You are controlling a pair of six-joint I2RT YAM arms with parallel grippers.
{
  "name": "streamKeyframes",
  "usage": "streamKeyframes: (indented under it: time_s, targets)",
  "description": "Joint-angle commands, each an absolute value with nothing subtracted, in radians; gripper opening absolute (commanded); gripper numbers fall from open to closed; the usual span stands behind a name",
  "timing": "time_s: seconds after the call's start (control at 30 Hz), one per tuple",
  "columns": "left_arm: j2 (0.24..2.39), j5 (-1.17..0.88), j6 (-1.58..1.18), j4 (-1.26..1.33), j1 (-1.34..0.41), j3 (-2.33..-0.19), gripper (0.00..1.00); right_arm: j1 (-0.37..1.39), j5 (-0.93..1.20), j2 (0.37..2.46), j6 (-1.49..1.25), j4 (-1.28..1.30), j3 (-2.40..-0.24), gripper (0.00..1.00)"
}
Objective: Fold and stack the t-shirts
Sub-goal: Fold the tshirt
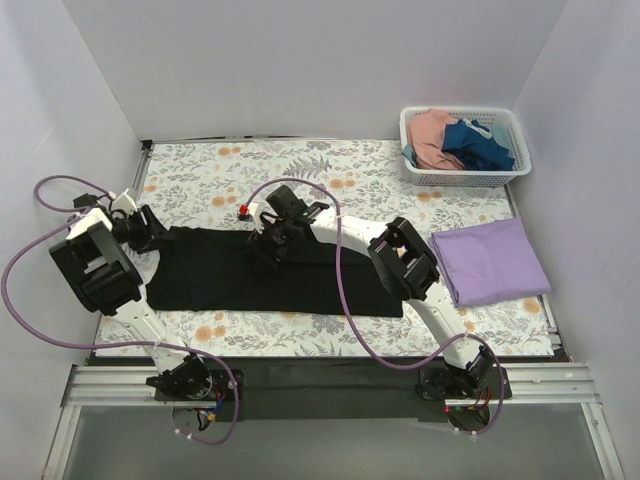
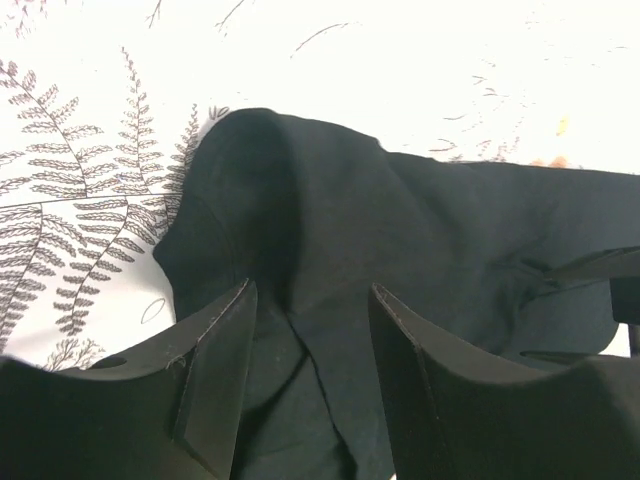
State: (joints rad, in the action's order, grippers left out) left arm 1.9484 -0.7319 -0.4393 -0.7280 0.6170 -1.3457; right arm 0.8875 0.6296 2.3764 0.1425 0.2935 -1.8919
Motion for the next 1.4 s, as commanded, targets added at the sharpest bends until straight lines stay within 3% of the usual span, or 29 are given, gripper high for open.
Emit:
streamKeyframes:
  time_s: [0.0,0.5,0.67,0.83,0.93,1.03,1.07,1.13,1.3,1.37]
  targets:
    - [1.953,-0.716,-0.454,-0.689,0.600,-1.321,0.47,0.888,0.641,2.381,0.080,0.288,-1.948,0.69]
    - [1.976,-0.735,-0.451,-0.669,0.581,-1.302,0.33,0.894,0.755,2.396,0.008,0.252,-1.917,0.67]
    - [1.971,-0.741,-0.449,-0.672,0.580,-1.298,0.32,0.900,0.732,2.419,-0.017,0.250,-1.919,0.65]
    - [1.967,-0.747,-0.448,-0.672,0.578,-1.299,0.31,0.914,0.745,2.415,-0.012,0.252,-1.902,0.54]
    - [1.965,-0.750,-0.446,-0.672,0.577,-1.296,0.29,0.917,0.749,2.416,-0.012,0.250,-1.902,0.42]
    - [1.957,-0.742,-0.439,-0.676,0.577,-1.296,0.24,0.919,0.752,2.415,-0.015,0.252,-1.908,0.23]
    - [1.954,-0.741,-0.437,-0.686,0.577,-1.296,0.19,0.917,0.753,2.410,-0.017,0.253,-1.905,0.12]
    - [1.953,-0.730,-0.442,-0.701,0.578,-1.308,0.15,0.917,0.759,2.390,-0.017,0.252,-1.898,0.04]
    - [1.928,-0.718,-0.439,-0.762,0.580,-1.328,0.00,0.917,0.782,2.343,-0.025,0.252,-1.867,0.01]
    - [1.904,-0.692,-0.428,-0.773,0.580,-1.328,0.00,0.914,0.790,2.327,-0.025,0.252,-1.858,0.01]
